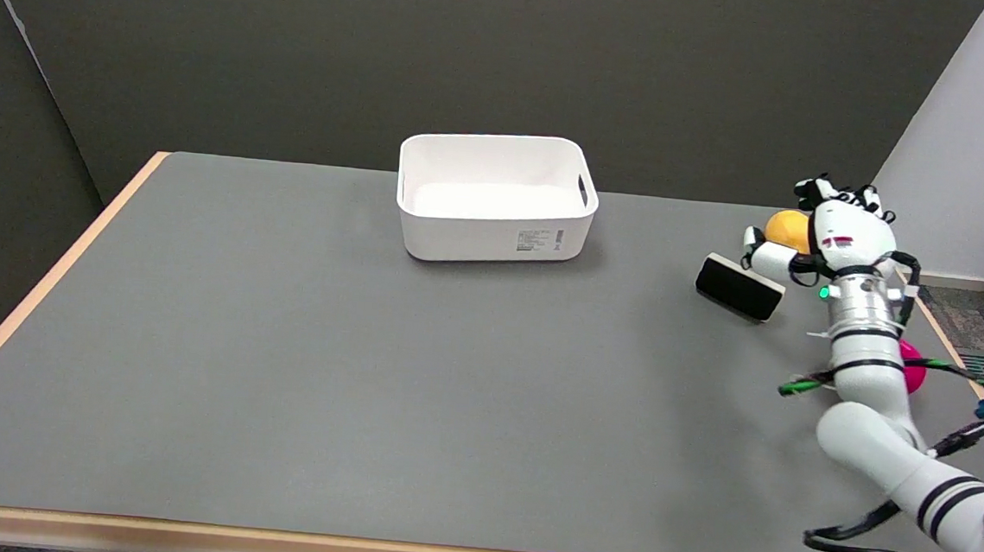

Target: Pick up the chalkboard eraser.

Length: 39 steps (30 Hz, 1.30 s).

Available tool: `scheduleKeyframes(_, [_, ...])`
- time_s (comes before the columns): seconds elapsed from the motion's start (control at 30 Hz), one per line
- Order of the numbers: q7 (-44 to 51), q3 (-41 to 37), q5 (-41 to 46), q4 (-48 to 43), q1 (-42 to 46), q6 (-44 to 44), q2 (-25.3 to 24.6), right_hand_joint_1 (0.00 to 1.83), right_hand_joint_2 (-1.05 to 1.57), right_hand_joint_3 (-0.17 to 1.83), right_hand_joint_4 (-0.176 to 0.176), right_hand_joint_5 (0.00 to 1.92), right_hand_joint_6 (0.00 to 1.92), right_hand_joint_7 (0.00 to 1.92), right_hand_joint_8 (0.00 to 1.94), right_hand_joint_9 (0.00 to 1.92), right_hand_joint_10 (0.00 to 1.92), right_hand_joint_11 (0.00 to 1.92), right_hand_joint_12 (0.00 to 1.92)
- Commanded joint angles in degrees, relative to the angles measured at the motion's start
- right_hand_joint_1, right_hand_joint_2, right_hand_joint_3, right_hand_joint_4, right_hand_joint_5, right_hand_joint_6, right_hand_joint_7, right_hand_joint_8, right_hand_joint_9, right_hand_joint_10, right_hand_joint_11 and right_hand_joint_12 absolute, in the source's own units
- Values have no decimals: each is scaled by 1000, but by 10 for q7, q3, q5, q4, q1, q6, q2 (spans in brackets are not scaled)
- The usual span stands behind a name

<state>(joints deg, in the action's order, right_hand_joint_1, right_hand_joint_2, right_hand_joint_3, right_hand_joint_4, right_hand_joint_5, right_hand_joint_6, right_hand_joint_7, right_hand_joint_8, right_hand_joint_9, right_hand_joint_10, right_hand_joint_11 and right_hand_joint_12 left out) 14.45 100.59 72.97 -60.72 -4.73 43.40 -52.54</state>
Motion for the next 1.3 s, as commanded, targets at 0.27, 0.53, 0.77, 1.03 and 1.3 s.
scheduleKeyframes(0.27, [540, 187, 332, -367, 6, 258, -20, 605, 627, 871, -142, 311, 632, 453, 632, 315, 1043, 21, 1274])
scheduleKeyframes(0.53, [557, 212, 413, -377, 23, 305, -17, 615, 626, 871, -143, 312, 632, 462, 642, 322, 1049, 37, 1290])
scheduleKeyframes(0.77, [557, 213, 527, -333, 25, 297, 6, 637, 625, 874, -143, 313, 633, 463, 640, 323, 1048, 39, 1289])
scheduleKeyframes(1.03, [558, 164, 587, -284, 21, 237, 23, 654, 625, 882, -141, 311, 630, 452, 621, 313, 1026, 38, 1284])
scheduleKeyframes(1.3, [560, 144, 592, -225, -13, 160, 28, 674, 626, 887, -139, 311, 628, 448, 615, 310, 1020, 39, 1284])
